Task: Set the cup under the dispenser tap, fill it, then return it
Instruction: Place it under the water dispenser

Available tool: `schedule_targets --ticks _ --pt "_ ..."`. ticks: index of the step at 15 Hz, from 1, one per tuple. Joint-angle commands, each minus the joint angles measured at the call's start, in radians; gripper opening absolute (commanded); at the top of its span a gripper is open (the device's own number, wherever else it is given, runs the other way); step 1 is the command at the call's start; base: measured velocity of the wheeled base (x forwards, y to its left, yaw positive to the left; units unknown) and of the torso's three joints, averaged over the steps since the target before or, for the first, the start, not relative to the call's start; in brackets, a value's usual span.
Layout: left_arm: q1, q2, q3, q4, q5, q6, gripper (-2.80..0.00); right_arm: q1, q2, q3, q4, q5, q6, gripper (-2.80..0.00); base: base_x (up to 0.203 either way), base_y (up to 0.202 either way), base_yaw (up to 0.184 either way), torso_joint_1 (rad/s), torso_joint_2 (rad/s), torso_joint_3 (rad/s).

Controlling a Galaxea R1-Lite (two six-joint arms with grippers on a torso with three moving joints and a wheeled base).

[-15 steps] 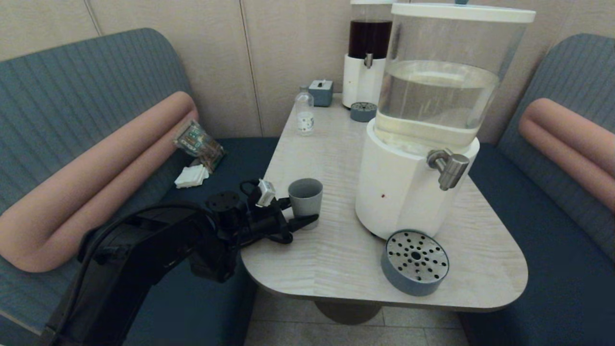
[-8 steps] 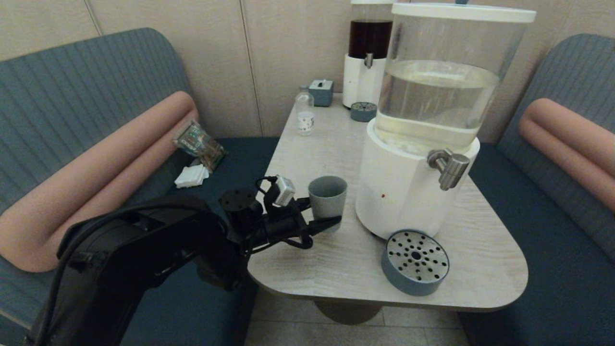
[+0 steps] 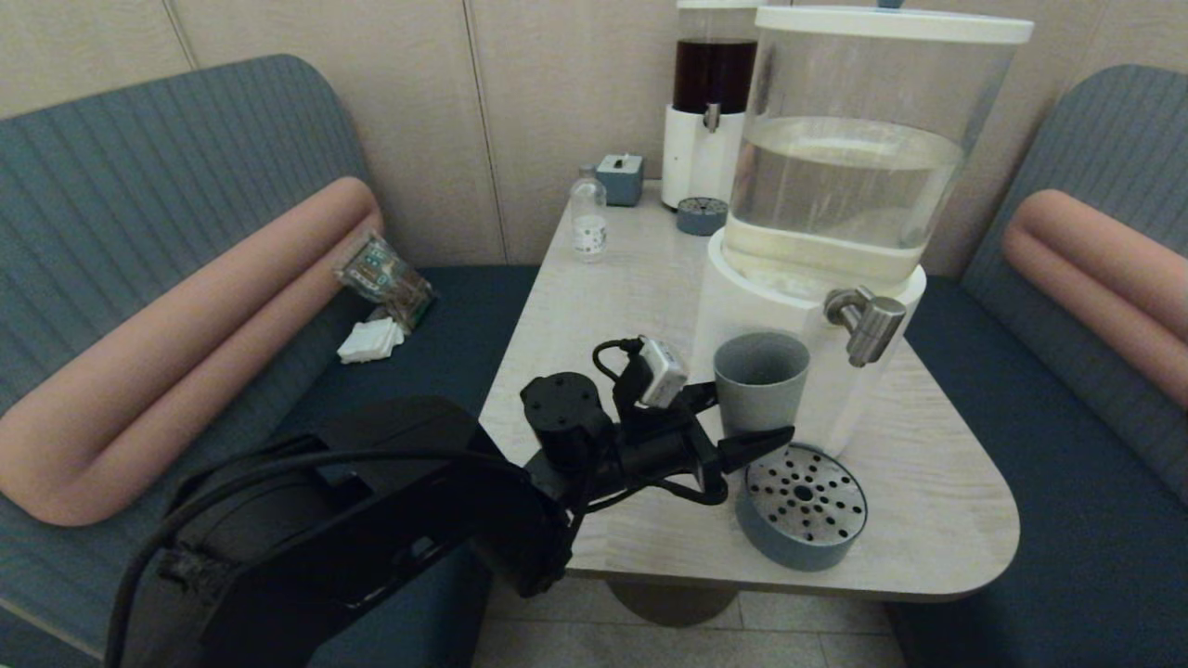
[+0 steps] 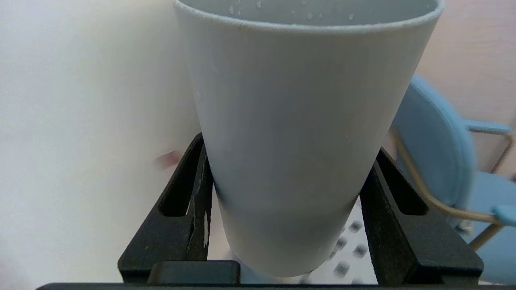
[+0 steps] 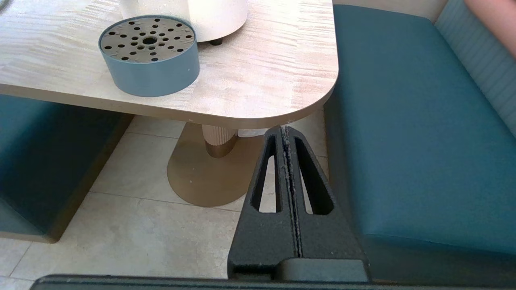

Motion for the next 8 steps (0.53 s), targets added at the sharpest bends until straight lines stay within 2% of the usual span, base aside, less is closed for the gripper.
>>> schedule_targets --ticks 1,4,8 --pt "-0.027 0.057 -0.056 -0.009 -0.002 -0.004 -2.80 0.000 0.000 0.000 0.000 0.000 -0.002 -2.80 0.000 0.000 0.000 0.000 0.00 0.000" --pt "-0.057 0.105 -0.097 -0.009 -0.001 -0.010 -2.80 0.000 0.000 0.000 0.000 0.000 0.000 -2.80 0.000 0.000 0.000 0.000 0.00 0.000" --pt "-0.063 0.167 -0.134 -0.009 0.001 -0.010 -2.80 0.000 0.000 0.000 0.000 0.000 0.000 -2.80 0.000 0.000 0.000 0.000 0.00 0.000"
